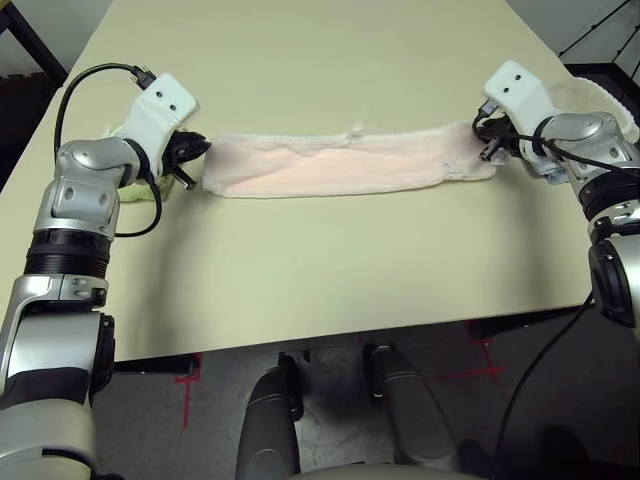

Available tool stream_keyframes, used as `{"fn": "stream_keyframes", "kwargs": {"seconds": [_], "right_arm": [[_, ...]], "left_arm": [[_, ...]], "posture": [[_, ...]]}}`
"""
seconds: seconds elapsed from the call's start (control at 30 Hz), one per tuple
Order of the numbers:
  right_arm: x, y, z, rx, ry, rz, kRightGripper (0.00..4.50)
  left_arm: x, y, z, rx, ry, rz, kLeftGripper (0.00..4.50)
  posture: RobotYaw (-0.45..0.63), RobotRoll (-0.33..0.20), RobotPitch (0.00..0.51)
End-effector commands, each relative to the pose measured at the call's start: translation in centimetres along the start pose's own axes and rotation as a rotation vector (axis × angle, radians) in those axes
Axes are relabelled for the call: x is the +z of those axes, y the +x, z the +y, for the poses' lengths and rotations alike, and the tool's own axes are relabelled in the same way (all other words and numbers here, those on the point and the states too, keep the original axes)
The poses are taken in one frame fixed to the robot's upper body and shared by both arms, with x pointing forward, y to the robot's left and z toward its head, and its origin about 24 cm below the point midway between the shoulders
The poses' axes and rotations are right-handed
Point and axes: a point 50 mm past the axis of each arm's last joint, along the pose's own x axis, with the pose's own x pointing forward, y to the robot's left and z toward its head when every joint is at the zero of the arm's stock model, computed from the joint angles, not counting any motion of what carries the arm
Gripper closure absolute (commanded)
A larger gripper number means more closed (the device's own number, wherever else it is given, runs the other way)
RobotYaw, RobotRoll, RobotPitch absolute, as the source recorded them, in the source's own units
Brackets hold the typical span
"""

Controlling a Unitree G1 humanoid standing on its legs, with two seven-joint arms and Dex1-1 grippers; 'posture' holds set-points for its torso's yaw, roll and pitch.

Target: Fold the towel and set it aside.

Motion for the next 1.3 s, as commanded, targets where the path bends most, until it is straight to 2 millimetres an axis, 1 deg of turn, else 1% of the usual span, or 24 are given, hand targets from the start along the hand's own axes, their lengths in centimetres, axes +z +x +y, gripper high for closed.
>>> {"fn": "stream_keyframes", "kwargs": {"seconds": [0.03,0.1,0.13,0.23,0.27,0.33,0.4,0.47,0.57,0.67,0.8,0.97,1.3], "right_arm": [[-0.4,0.0,0.0,-0.015,0.017,-0.003,1.06],[0.1,0.0,-0.1,-0.021,0.025,-0.033,0.27],[0.4,-0.1,-0.2,-0.022,0.029,-0.054,0.00],[1.2,-0.2,-0.2,-0.008,0.042,-0.115,0.00],[1.4,-0.2,-0.2,0.001,0.051,-0.132,0.00],[1.8,-0.2,0.3,0.043,0.077,-0.171,0.00],[1.8,-0.1,1.1,0.092,0.081,-0.193,0.00],[1.5,0.0,1.6,0.107,0.079,-0.194,0.00],[0.6,0.1,2.4,0.120,0.084,-0.169,0.00],[-0.2,0.1,2.8,0.118,0.093,-0.140,0.00],[-1.0,0.0,2.9,0.116,0.081,-0.116,0.00],[-1.1,0.0,3.1,0.115,0.081,-0.111,0.00],[-0.8,0.2,3.4,0.115,0.081,-0.118,0.00]], "left_arm": [[0.2,-0.3,0.5,0.047,-0.007,-0.016,1.17],[0.7,-0.8,1.0,0.090,-0.019,-0.046,0.34],[1.0,-1.1,1.2,0.105,-0.037,-0.067,0.04],[2.2,-1.7,1.1,0.113,-0.106,-0.144,0.01],[2.7,-1.9,0.7,0.101,-0.132,-0.170,0.01],[3.6,-2.2,-0.6,0.056,-0.183,-0.222,0.01],[4.0,-2.3,-2.2,0.012,-0.235,-0.245,0.01],[3.7,-2.1,-3.7,-0.020,-0.219,-0.228,0.01],[2.5,-1.5,-5.6,-0.043,-0.197,-0.184,0.01],[1.6,-1.1,-6.8,-0.056,-0.196,-0.161,0.01],[0.2,-0.9,-7.4,-0.048,-0.186,-0.116,0.01],[-1.0,-0.9,-7.5,-0.034,-0.180,-0.082,0.01],[-2.1,-0.4,-7.7,-0.025,-0.203,-0.057,0.01]], "posture": [[-0.14,0.000,0.250],[-0.14,0.000,0.250],[-0.14,0.000,0.250],[-0.14,0.000,0.250],[-0.13,0.000,0.252],[-0.13,0.000,0.250],[-0.13,0.000,0.248],[-0.13,0.000,0.244],[-0.13,0.000,0.239],[-0.13,0.000,0.234],[-0.13,0.000,0.228],[-0.13,0.000,0.223],[-0.14,0.000,0.224]]}}
